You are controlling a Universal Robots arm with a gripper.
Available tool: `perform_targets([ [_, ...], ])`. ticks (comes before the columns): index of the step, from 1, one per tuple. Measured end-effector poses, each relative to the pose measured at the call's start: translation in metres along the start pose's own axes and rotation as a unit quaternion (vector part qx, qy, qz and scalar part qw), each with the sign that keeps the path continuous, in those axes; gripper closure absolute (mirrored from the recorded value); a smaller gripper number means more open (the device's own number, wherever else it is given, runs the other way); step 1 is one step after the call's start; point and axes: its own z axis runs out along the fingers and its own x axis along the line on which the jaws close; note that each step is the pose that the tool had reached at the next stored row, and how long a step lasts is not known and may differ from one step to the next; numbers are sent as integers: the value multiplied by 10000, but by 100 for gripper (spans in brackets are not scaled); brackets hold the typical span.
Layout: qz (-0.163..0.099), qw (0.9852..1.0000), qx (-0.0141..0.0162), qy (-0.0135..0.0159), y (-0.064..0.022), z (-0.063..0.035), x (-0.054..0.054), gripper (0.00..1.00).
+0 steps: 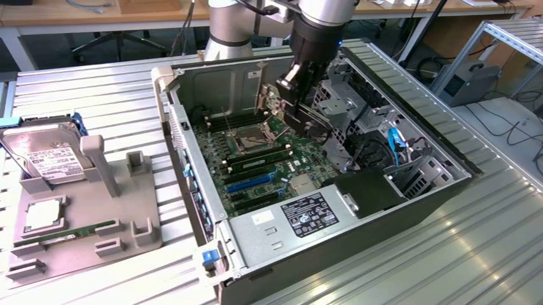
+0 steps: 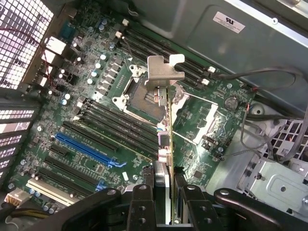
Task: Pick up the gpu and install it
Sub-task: 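Insert the gpu into the slot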
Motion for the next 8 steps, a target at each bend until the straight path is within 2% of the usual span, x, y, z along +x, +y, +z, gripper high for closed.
perform_targets([
  [8, -187, 9998, -5, 6, 0, 1, 0, 73],
])
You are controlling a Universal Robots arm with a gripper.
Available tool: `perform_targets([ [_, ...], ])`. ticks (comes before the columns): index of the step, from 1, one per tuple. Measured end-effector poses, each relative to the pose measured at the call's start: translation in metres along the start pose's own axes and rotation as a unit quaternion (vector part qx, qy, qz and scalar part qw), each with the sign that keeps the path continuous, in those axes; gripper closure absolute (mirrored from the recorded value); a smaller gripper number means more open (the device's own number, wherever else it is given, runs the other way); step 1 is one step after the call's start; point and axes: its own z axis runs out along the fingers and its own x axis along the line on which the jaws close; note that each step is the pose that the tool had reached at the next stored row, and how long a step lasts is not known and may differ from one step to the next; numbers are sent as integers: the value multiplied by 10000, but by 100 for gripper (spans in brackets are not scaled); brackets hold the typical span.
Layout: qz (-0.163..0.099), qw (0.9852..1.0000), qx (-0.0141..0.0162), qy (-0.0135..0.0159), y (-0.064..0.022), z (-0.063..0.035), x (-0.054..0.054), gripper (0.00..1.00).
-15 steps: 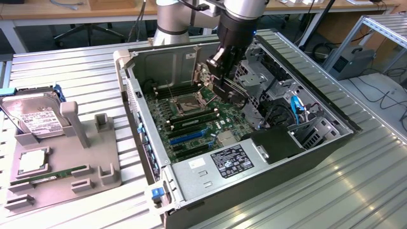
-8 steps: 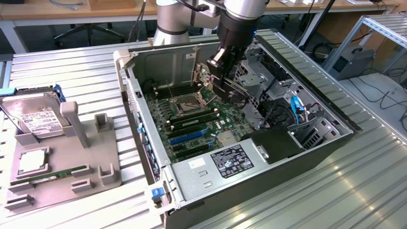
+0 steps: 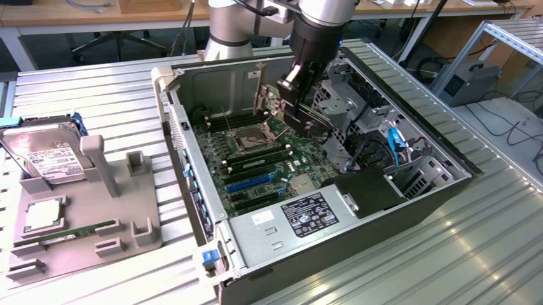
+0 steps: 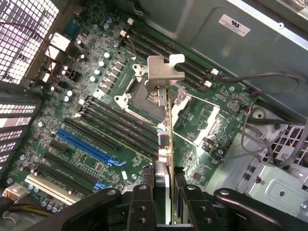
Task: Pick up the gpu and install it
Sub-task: 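Insert the gpu into the slot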
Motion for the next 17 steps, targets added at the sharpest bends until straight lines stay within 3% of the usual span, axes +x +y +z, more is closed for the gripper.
perform_targets([
  [17, -259, 9997, -6, 9, 0, -1, 0, 73],
])
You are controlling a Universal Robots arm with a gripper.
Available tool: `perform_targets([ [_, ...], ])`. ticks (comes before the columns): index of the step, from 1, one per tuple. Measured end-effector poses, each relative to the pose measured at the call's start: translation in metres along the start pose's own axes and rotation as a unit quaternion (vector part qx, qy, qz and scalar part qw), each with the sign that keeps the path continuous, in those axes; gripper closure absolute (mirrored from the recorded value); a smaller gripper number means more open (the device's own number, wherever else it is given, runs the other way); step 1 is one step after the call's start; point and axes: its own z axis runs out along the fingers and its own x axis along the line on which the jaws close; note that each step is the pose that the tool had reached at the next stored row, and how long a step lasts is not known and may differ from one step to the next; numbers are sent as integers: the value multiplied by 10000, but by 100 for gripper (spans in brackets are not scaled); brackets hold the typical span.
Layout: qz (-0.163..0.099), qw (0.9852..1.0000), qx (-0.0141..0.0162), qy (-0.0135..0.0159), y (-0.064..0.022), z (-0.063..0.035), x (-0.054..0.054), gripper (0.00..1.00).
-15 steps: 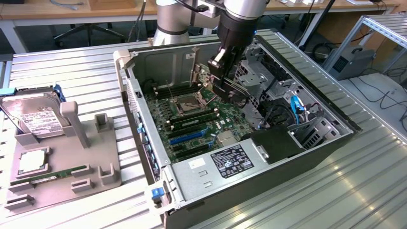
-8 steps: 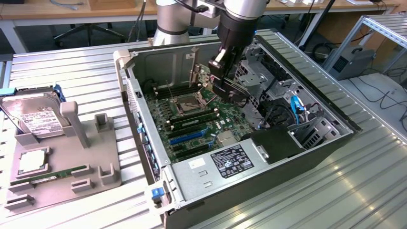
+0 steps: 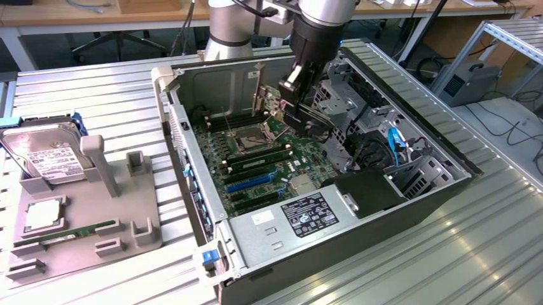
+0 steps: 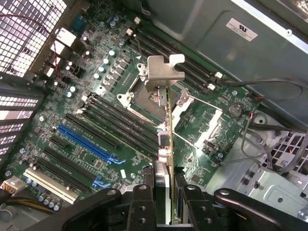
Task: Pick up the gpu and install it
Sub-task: 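Insert the gpu into the slot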
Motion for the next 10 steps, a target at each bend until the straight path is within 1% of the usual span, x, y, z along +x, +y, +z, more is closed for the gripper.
perform_targets([
  [10, -173, 9999, -4, 6, 0, 0, 0, 73],
])
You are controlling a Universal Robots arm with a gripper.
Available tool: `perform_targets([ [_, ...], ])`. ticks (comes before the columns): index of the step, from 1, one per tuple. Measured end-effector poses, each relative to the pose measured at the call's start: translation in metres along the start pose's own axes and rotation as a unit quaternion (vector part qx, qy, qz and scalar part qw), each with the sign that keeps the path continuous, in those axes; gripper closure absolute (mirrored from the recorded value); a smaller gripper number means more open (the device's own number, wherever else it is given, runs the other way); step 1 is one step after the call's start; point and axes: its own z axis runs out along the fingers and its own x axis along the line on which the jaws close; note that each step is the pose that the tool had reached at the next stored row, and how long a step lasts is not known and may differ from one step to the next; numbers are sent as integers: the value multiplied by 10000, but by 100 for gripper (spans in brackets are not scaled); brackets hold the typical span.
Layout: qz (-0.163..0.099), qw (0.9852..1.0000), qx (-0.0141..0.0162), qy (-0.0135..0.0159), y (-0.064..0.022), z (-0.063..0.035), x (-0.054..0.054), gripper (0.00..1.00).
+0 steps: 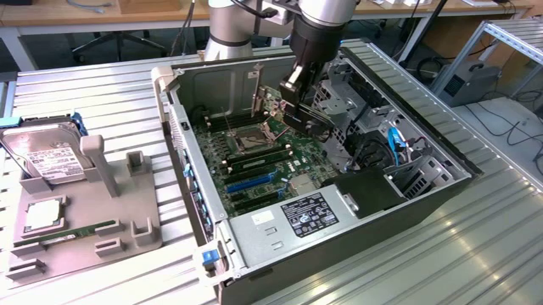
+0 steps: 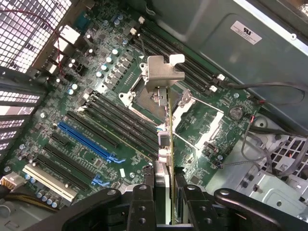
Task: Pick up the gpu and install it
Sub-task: 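Insert the gpu into the slot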
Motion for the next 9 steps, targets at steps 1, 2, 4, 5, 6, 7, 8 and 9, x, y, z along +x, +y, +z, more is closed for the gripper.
perform_targets([
  [1, -23, 10000, 0, 1, 0, 0, 0, 73],
  [2, -42, 10000, -1, 1, 0, 0, 0, 73],
  [4, -80, 10000, -2, 3, 0, 0, 0, 73],
  [5, -100, 9999, -2, 3, 0, 0, 0, 73],
  [6, -120, 9999, -3, 4, 0, 0, 0, 73],
  [7, -144, 9999, -4, 5, 0, 0, 0, 73],
  [8, -163, 9999, -4, 5, 0, 0, 0, 73],
  [9, -181, 9998, -4, 6, 0, 0, 0, 73],
])
